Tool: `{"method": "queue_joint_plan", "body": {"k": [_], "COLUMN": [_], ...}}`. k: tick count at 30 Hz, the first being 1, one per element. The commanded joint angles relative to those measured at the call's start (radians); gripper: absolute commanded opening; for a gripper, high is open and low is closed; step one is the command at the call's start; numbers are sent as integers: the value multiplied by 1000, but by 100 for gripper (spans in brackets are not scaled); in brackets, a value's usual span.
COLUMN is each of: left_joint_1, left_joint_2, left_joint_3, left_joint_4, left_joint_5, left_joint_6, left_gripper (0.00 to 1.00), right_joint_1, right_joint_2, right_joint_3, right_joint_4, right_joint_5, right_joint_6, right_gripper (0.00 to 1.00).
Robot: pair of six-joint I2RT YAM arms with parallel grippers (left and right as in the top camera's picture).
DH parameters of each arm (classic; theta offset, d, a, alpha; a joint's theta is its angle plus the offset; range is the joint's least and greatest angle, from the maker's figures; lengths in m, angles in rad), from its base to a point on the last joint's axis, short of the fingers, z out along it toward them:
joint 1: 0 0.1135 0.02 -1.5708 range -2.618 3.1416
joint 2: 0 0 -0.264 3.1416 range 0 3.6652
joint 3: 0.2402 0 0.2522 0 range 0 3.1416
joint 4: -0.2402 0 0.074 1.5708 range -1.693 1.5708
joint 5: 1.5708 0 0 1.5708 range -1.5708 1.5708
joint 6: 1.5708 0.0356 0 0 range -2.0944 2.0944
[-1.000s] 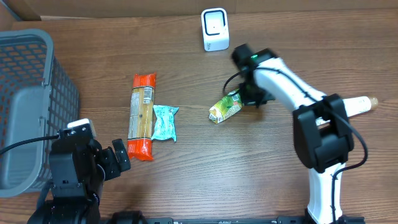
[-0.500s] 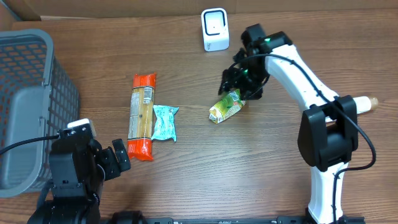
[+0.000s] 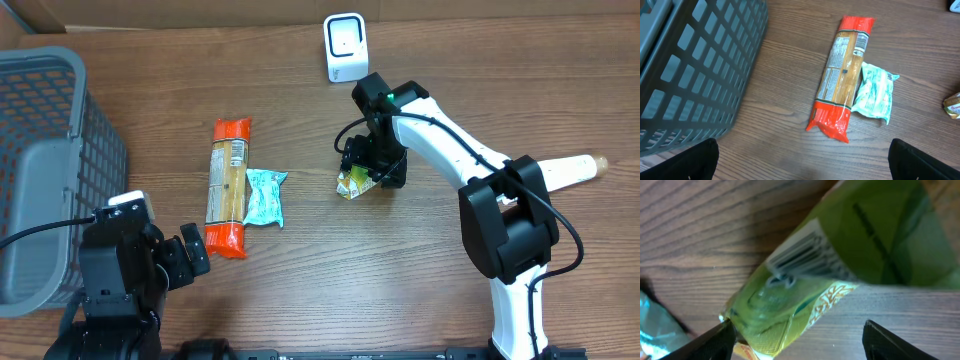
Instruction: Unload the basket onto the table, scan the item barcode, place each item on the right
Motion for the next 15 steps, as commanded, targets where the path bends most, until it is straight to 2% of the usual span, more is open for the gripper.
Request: {"method": "queue_joint_plan", "body": {"k": [1, 7, 13, 15], "left_joint_1": [5, 5, 5, 5], "left_joint_2": [-3, -3, -3, -3], "left_joint_3": [-3, -3, -3, -3], "left_joint_4": [3, 3, 3, 3], "left_joint_5": [-16, -16, -16, -16], "left_joint_6": [-10, -10, -10, -10], "left_gripper": [99, 99, 100, 100], "right_joint_1": [5, 6, 8, 9], "right_joint_2": [-23, -23, -23, -23], "right_joint_3": [-47, -150, -196, -196], "right_joint_4": [38, 163, 221, 224], "right_joint_5": [40, 16, -28, -24], "right_joint_6": [41, 68, 68, 65], "right_gripper": [81, 74, 73, 63]}}
